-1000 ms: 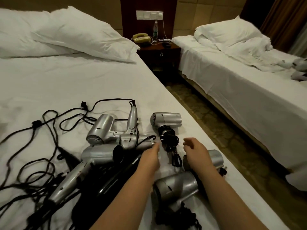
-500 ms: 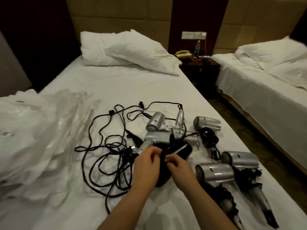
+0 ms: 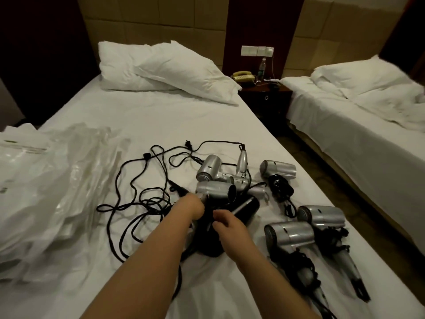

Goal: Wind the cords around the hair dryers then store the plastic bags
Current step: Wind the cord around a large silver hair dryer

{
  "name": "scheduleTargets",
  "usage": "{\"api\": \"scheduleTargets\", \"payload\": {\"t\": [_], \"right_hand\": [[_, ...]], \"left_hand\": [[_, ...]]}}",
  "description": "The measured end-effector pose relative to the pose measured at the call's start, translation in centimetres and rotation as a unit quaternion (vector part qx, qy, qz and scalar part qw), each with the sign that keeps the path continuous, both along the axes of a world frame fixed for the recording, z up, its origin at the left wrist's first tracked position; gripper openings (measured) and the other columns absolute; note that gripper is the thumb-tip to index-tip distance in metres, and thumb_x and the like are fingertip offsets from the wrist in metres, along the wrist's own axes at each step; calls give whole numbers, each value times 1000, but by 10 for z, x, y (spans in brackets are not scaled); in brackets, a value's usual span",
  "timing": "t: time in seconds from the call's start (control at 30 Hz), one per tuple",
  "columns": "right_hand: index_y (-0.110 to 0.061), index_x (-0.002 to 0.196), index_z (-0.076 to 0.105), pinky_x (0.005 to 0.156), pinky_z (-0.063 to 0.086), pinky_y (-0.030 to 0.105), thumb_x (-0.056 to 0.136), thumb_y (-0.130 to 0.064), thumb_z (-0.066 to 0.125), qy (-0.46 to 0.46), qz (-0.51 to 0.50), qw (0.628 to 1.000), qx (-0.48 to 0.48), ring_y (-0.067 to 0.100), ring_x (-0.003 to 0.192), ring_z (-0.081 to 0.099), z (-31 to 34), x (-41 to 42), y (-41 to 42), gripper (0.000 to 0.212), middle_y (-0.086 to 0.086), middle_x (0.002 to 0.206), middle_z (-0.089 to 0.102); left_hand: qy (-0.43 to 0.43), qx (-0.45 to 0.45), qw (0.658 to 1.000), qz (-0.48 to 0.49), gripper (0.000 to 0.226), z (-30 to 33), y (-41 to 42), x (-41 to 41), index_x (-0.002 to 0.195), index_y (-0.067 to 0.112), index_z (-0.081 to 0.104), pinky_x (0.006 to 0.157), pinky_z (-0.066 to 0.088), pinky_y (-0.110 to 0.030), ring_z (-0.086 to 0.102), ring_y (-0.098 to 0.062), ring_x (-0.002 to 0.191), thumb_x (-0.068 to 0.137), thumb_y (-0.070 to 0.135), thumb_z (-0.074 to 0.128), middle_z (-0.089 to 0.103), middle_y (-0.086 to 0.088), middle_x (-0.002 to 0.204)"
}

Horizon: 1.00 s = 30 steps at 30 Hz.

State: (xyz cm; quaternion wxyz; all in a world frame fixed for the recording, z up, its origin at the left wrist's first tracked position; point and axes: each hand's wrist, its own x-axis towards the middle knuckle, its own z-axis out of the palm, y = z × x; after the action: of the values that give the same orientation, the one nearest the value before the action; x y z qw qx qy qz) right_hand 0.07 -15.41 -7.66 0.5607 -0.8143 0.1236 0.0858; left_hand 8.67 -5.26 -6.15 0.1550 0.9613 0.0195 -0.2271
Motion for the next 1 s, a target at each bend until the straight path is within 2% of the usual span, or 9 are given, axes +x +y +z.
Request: {"api": "scheduleTargets", "payload": {"t": [0.17, 0.33, 0.4, 0.5, 0.6, 0.7, 0.8, 0.9, 1.0], "right_hand": [[-20, 130, 51, 94, 46, 27, 95, -16, 48, 2, 7, 1000, 11, 12, 105, 54, -1, -3, -2, 35, -1, 121, 57], [-16, 124, 54, 94, 44, 30, 97, -16, 46, -29, -26, 998, 47, 12, 103, 54, 10, -10, -4, 29, -1, 114, 58], [-17, 125, 55, 96, 44, 32, 97, -19, 47, -47, -43, 996, 63, 14, 106, 55, 18, -12, 0, 29, 1, 116, 59], [-18, 126, 54, 103, 41, 34, 98, -23, 45, -82, -24, 992, 98, 14, 114, 53, 34, -21, 16, 29, 1, 122, 59], [-27, 121, 54, 101, 40, 25, 101, -28, 38, -104, 65, 976, 181, 8, 112, 56, 51, -42, 33, 25, -6, 117, 62], [-25, 123, 53, 94, 41, 22, 100, -36, 36, -108, 190, 973, 76, 8, 103, 60, 58, -69, 44, 30, -4, 112, 63], [-13, 105, 61, 86, 45, 28, 96, -42, 45, -113, 315, 937, -104, 13, 88, 61, 54, -97, 54, 35, 2, 96, 66], [-8, 98, 60, 78, 44, 23, 94, -33, 52, -153, 349, 911, -158, 13, 83, 57, 49, -112, 57, 27, 3, 93, 65], [-12, 82, 59, 80, 43, 30, 97, -30, 48, -152, 365, 899, -190, 13, 81, 54, 47, -117, 55, 26, 0, 83, 60]], "left_hand": [[-6, -40, 998, 49, 45, -24, 9, 1, 125, -1, 51, 82, 43, -33, 56, -32, 110, 97, 35, 47, 59, -19, 121], [-143, -136, 970, 141, 47, -26, 20, -19, 110, 1, 53, 72, 43, -35, 58, -34, 95, 96, 45, 43, 61, -17, 104], [-199, -227, 935, 184, 41, -10, 22, -35, 107, 3, 49, 67, 43, -31, 57, -32, 90, 97, 42, 44, 58, -14, 98], [-221, -404, 860, 219, 28, 25, 24, -67, 102, 8, 46, 46, 42, -19, 54, -20, 70, 96, 35, 50, 56, -11, 89], [-182, -535, 792, 230, 19, 50, 32, -99, 100, 10, 48, 50, 47, -26, 58, -19, 67, 91, 22, 60, 59, -12, 86], [-125, -625, 737, 226, 23, 75, 49, -120, 101, 7, 46, 49, 49, -26, 62, -19, 61, 84, -1, 60, 60, -13, 81], [-115, -664, 719, 171, 28, 96, 63, -138, 104, 4, 43, 54, 55, -26, 62, -17, 52, 83, -13, 51, 55, -12, 78], [-130, -703, 682, 153, 7, 108, 74, -151, 100, 15, 47, 55, 56, -30, 59, -19, 52, 95, 10, 49, 56, -10, 80], [-146, -726, 654, 154, 13, 110, 84, -160, 106, 27, 48, 47, 47, -25, 55, -16, 53, 99, 35, 40, 65, -5, 82]]}}
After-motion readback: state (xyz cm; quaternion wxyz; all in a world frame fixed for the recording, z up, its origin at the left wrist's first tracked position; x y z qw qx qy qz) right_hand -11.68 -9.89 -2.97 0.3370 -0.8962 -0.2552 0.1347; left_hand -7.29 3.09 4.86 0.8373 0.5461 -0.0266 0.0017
